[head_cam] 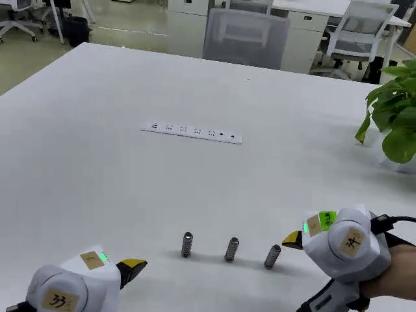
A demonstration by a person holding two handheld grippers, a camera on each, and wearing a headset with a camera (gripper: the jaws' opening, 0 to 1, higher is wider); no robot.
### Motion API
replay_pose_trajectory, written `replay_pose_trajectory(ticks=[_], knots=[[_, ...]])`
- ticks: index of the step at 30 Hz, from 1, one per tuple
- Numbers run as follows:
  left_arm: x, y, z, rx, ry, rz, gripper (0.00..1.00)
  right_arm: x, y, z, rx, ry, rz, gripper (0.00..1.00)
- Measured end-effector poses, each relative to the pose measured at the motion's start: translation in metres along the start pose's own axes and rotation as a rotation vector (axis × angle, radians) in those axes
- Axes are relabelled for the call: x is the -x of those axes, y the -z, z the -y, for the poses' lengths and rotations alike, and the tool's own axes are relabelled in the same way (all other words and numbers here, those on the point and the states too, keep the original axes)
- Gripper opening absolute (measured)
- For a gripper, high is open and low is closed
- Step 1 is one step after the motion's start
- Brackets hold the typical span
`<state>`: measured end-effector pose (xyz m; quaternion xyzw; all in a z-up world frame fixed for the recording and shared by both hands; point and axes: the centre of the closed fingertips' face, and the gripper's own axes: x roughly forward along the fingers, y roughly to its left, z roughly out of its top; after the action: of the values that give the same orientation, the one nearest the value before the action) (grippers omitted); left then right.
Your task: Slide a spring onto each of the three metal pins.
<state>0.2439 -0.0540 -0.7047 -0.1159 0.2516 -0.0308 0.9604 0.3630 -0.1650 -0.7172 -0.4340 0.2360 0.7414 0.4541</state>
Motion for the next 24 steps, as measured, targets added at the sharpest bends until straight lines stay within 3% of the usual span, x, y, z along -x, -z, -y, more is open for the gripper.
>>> replay_pose_trajectory(ticks=[8, 12, 14, 19, 24], knots=[[0.001, 0.0, 0.0, -0.008, -0.016, -0.002, 0.92, 0.02, 0.013, -0.027, -0.162, 0.063, 0.136, 0.92], [0.003, 0.0, -0.002, -0.003, -0.032, -0.002, 0.92, 0.031, 0.004, -0.029, -0.205, 0.17, 0.234, 0.98], [0.003, 0.0, -0.002, -0.003, -0.033, -0.003, 0.92, 0.035, 0.001, -0.032, -0.244, 0.2, 0.275, 0.99], [0.001, 0.002, 0.001, -0.009, -0.024, -0.016, 0.92, 0.037, 0.005, -0.04, -0.304, 0.229, 0.313, 0.99], [0.003, 0.0, -0.001, -0.01, -0.028, -0.004, 0.92, 0.038, 0.014, -0.038, -0.36, 0.254, 0.344, 0.99]])
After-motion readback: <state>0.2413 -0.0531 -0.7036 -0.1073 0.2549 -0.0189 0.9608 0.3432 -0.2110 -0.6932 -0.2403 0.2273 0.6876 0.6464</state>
